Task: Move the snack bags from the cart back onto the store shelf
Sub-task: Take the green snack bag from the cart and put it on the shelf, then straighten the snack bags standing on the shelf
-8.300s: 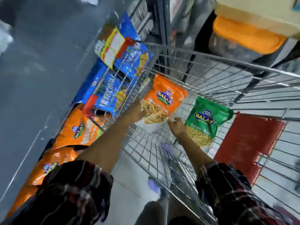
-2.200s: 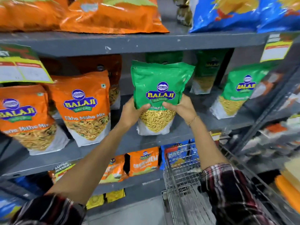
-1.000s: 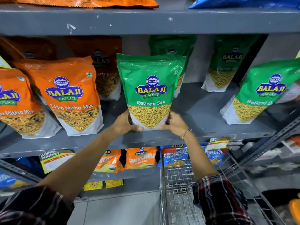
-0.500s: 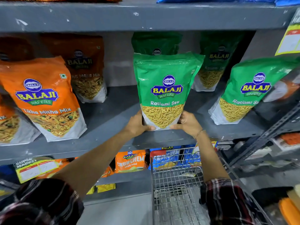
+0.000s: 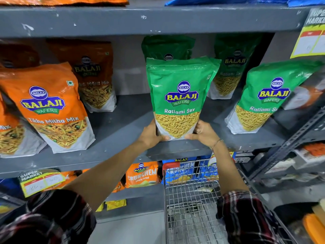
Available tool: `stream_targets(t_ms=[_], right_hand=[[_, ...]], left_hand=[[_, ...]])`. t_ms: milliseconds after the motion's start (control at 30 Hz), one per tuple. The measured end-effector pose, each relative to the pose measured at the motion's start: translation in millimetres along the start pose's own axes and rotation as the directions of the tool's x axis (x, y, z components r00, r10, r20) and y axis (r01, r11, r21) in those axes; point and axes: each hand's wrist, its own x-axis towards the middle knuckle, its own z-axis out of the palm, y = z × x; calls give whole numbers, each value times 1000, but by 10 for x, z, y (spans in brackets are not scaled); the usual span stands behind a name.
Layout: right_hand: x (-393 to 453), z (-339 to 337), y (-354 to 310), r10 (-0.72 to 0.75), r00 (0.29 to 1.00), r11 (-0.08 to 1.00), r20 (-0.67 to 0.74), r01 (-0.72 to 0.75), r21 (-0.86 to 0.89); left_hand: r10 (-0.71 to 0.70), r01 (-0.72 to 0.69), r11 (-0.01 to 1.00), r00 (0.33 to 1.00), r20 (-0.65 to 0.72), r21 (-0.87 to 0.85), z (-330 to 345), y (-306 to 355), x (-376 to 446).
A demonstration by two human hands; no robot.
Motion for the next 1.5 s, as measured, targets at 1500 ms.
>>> stream_targets(t_ms=[1500], right_hand=[[385,3146,-731,44,999,996,-16,-45,-82]], left_hand=[[-180,150,984,862,-473,-101,-2034,-1595,-1281]])
